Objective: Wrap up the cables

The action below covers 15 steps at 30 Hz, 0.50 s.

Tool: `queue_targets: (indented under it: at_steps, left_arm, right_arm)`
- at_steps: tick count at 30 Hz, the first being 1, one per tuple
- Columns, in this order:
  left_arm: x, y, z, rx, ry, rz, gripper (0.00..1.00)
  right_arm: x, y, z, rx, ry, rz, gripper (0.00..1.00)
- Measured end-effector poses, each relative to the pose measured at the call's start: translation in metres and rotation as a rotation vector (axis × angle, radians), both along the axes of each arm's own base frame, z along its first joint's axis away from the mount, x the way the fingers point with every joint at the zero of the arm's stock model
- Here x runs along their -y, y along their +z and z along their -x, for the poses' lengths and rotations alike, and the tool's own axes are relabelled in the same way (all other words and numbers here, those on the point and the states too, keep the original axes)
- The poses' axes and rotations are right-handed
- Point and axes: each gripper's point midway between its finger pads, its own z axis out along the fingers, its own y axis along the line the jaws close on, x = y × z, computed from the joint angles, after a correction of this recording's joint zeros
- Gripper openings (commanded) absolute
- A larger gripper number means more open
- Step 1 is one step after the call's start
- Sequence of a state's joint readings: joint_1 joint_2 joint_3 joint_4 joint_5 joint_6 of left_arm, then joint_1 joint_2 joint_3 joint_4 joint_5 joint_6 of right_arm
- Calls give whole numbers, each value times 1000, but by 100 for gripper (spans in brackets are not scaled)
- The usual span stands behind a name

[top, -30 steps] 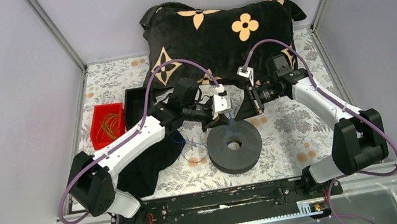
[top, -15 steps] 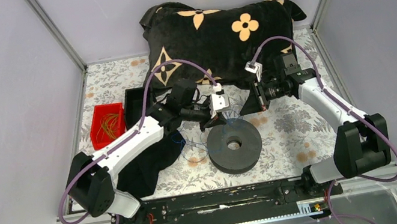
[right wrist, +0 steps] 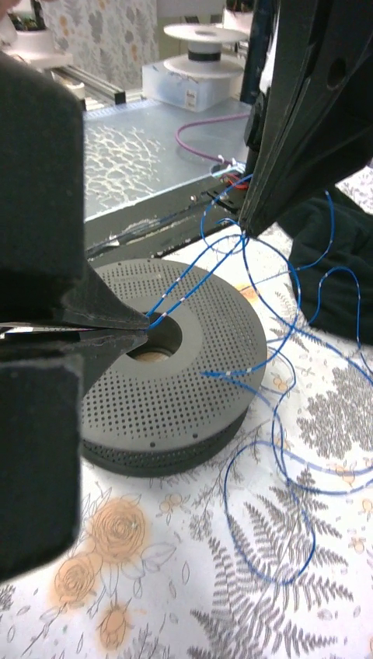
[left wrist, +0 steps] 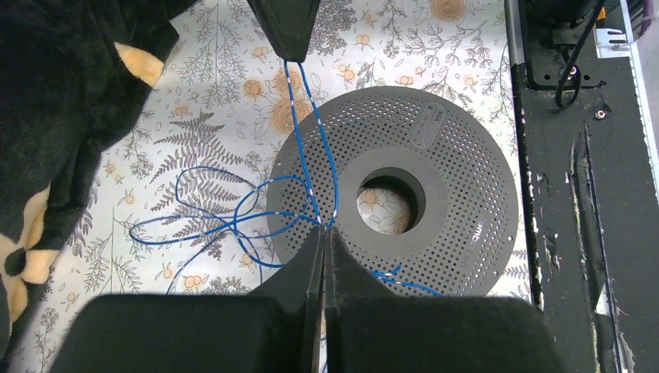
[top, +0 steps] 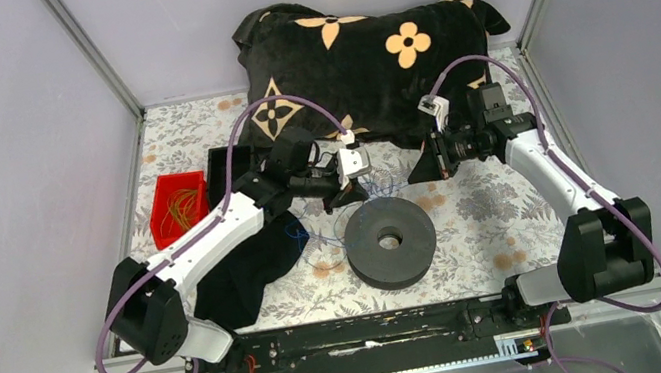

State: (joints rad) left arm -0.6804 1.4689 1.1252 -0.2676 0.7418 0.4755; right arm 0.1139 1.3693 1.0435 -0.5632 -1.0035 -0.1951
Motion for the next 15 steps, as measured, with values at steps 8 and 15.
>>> queue_targets:
  at_steps: [8,15]
  left_arm:
    - [-4,-1,-3,-8,15,1,0]
    - [-4,0,-3,-11,11,4,0]
  right_arm:
    - [6,3,-4,56,-16,37,0]
    - [9,6,-2,82,3,54,0]
